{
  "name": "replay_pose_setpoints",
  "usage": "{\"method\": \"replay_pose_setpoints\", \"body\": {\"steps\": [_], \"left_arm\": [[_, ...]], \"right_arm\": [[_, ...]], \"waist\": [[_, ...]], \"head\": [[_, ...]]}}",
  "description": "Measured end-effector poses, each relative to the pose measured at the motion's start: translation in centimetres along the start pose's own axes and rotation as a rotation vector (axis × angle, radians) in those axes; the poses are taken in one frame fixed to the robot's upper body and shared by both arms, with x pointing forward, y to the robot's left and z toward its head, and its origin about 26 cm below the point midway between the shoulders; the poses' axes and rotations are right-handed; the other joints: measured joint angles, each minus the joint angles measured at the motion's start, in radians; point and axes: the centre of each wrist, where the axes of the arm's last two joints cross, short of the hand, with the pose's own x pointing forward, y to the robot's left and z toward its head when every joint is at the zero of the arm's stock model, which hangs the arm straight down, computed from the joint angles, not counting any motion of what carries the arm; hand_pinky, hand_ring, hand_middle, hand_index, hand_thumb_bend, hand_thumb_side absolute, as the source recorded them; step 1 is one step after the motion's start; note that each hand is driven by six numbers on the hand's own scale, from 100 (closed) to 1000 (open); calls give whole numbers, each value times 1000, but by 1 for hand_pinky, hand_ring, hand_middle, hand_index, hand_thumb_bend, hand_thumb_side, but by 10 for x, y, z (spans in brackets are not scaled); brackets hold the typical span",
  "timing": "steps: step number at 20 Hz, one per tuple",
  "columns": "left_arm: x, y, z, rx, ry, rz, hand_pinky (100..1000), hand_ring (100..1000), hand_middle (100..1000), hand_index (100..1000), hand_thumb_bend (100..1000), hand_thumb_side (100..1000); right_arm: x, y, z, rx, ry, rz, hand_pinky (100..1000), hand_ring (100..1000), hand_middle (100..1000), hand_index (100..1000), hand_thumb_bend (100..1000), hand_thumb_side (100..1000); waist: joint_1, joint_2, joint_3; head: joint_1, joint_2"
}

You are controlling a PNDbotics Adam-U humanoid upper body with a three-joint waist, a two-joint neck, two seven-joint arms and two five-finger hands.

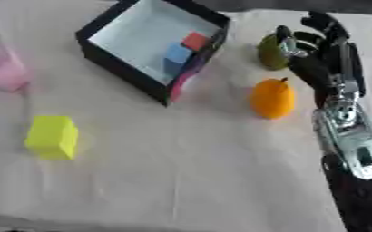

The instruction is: Pick up objects on the table and place them in the box.

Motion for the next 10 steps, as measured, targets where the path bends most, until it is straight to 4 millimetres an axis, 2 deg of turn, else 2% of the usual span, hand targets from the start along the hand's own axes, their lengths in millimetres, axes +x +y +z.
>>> {"method": "replay_pose_setpoints", "body": {"steps": [10], "left_arm": [[0, 0, 0, -3, 2, -1, 546, 766, 712, 786, 340, 738]], "right_arm": [[0, 0, 0, 0, 0, 0, 799, 764, 775, 843, 408, 222]], "waist": [[0, 0, -1]], "head": [[-13, 0]]}}
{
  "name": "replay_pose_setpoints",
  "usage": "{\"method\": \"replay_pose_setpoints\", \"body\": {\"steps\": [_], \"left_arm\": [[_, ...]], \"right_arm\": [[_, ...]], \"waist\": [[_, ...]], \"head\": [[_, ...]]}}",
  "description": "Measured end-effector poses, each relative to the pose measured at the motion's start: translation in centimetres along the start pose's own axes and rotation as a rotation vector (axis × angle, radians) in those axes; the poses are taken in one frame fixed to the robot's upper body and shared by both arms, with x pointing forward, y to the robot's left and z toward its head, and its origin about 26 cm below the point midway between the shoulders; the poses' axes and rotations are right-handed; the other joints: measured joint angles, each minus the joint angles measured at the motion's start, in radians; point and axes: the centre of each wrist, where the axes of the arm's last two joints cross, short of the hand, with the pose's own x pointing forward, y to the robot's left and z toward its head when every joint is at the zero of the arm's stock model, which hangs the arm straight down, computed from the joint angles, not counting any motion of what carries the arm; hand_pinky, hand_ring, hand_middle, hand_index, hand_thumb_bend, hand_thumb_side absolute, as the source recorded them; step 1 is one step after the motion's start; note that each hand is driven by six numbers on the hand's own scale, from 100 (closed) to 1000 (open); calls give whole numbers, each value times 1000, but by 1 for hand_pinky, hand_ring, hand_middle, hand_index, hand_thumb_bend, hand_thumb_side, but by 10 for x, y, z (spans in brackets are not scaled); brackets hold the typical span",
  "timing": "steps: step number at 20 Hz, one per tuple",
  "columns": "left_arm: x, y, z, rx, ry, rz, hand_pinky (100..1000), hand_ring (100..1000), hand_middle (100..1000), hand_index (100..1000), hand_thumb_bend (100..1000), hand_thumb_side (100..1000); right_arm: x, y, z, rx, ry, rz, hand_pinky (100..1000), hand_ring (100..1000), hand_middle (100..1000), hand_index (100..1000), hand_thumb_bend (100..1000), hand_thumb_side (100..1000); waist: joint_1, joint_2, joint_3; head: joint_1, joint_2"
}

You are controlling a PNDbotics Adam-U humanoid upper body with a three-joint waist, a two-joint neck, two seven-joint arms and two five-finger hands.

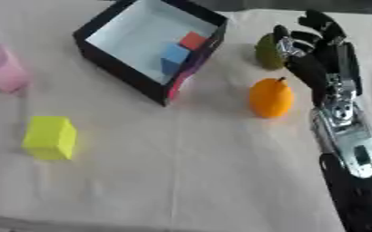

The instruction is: Pick up objects on the table and place them in the box.

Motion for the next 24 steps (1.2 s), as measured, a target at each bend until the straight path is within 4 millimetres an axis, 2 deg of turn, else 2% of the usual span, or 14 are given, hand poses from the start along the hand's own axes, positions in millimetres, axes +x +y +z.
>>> {"method": "replay_pose_setpoints", "body": {"steps": [8, 14, 18, 20, 24], "left_arm": [[9, -1, -9, -26, -25, -28, 543, 770, 718, 797, 326, 738], [36, 18, -41, -91, -24, -304, 564, 783, 725, 803, 316, 698], [50, 34, -64, -147, 56, -524, 632, 828, 767, 839, 320, 674], [55, 41, -73, -196, 118, -625, 679, 855, 784, 858, 348, 637], [63, 51, -90, -323, 228, -808, 746, 880, 800, 868, 483, 533]], "right_arm": [[0, 0, 0, -1, 0, 0, 799, 763, 774, 843, 406, 223], [-2, -2, 2, -3, 8, 5, 799, 762, 773, 843, 405, 224], [-2, -3, 2, -3, 8, 7, 799, 762, 773, 844, 403, 224], [-2, -4, 2, -3, 8, 11, 799, 762, 773, 844, 403, 224], [-3, -5, 3, -4, 12, 16, 799, 761, 772, 844, 401, 225]], "waist": [[1, 0, -20], [12, -6, -20], [19, -6, -20], [21, -6, -20], [23, -7, -20]], "head": [[-4, 0], [-8, 0], [-12, 1], [-14, 1], [-17, 1]]}}
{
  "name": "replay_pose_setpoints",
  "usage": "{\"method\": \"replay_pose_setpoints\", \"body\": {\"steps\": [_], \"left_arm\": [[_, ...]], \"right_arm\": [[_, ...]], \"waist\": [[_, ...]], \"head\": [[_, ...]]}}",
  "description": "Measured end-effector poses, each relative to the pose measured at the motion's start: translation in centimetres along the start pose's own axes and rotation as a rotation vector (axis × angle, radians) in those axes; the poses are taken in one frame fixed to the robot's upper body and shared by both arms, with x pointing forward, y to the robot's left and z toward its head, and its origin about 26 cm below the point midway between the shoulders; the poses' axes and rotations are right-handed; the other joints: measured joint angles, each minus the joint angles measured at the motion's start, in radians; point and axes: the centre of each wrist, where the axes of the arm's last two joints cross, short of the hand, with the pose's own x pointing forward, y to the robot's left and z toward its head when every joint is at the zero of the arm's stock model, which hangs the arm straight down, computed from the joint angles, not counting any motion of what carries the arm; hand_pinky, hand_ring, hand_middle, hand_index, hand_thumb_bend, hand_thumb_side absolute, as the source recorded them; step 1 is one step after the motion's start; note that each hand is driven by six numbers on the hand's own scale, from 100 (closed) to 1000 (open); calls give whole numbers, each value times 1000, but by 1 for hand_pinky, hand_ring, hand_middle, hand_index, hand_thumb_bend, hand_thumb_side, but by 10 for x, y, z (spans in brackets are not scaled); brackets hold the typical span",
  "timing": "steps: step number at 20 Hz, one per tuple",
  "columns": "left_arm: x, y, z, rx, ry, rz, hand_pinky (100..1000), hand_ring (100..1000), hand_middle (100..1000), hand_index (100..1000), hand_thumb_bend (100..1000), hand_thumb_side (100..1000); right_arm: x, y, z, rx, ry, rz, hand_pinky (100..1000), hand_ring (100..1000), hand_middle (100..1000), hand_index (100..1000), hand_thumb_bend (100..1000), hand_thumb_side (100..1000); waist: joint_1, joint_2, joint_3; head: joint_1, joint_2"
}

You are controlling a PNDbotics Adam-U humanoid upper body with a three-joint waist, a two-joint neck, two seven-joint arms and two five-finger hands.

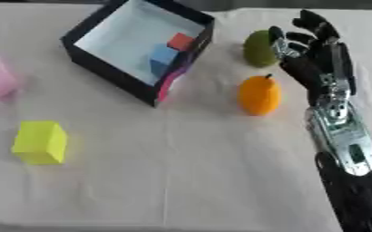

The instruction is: Pick up objects on the table and place them in the box.

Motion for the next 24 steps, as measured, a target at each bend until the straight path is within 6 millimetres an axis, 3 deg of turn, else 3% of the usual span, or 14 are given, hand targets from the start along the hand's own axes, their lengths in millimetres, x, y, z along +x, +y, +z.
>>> {"method": "replay_pose_setpoints", "body": {"steps": [4, 8, 18, 24], "left_arm": [[1, 11, -8, -148, 56, -140, 788, 887, 790, 848, 644, 494], [2, 13, -13, -296, 74, -242, 825, 896, 793, 847, 709, 491], [4, 8, -12, -520, 109, -449, 885, 911, 808, 861, 761, 435], [-4, 7, -11, -583, 157, -468, 909, 927, 815, 866, 744, 470]], "right_arm": [[-1, -1, 1, 1, 4, 3, 799, 761, 772, 844, 399, 225], [-3, -2, 2, 4, 11, 12, 799, 760, 770, 843, 399, 224], [-4, -4, 3, 10, 20, 26, 799, 759, 766, 843, 396, 226], [-5, -3, 3, 18, 23, 27, 799, 759, 763, 843, 394, 226]], "waist": [[4, -2, 0], [5, -3, 3], [12, -13, 7], [14, -13, 6]], "head": [[4, 0], [18, 0], [32, 0], [32, -1]]}}
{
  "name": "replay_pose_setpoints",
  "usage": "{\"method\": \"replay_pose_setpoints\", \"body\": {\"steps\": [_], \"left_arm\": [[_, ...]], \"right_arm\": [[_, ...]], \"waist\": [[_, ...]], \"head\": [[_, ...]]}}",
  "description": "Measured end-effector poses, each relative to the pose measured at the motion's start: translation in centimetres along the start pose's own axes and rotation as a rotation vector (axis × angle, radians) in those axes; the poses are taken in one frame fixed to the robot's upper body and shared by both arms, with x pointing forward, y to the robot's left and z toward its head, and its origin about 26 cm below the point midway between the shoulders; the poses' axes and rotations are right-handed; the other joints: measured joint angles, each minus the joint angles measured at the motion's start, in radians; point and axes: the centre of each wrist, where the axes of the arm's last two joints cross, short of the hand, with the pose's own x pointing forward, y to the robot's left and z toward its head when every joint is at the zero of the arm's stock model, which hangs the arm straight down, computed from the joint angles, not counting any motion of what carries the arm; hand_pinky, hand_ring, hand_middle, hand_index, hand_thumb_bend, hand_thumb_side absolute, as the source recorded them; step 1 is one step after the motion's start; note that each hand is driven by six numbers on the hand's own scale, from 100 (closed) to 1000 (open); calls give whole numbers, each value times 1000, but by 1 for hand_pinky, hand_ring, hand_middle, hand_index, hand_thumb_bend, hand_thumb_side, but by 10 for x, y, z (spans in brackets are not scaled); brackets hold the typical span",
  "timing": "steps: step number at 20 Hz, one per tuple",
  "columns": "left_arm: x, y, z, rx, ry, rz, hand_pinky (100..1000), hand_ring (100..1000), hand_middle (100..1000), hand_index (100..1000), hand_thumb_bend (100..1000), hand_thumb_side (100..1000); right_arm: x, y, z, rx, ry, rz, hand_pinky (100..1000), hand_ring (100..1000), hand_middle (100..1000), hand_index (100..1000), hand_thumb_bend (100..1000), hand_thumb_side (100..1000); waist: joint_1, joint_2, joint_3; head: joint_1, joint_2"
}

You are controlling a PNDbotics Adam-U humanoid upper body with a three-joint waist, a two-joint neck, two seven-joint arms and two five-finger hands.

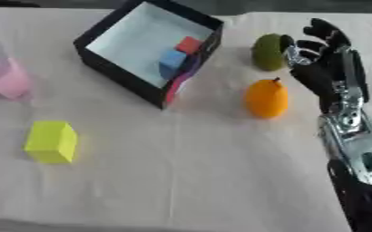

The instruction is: Pick up objects on the table and place them in the box.

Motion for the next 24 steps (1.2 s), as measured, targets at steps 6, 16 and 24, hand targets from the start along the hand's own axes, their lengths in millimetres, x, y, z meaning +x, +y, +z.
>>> {"method": "replay_pose_setpoints", "body": {"steps": [6, 16, 24], "left_arm": [[-9, -4, -5, -44, 41, 4, 920, 930, 811, 865, 767, 456], [-19, -5, -18, -55, 107, 5, 921, 937, 824, 878, 747, 452], [-29, -9, -36, -30, 191, 4, 937, 940, 828, 880, 774, 386]], "right_arm": [[0, 0, 0, 6, -1, 0, 799, 758, 759, 842, 392, 227], [0, 1, 0, 10, 0, 0, 799, 757, 756, 842, 391, 228], [0, 2, 0, 18, 1, 1, 799, 757, 755, 843, 389, 228]], "waist": [[0, 0, 0], [-3, 0, -7], [-3, 0, -12]], "head": [[3, 0], [8, -1], [10, -1]]}}
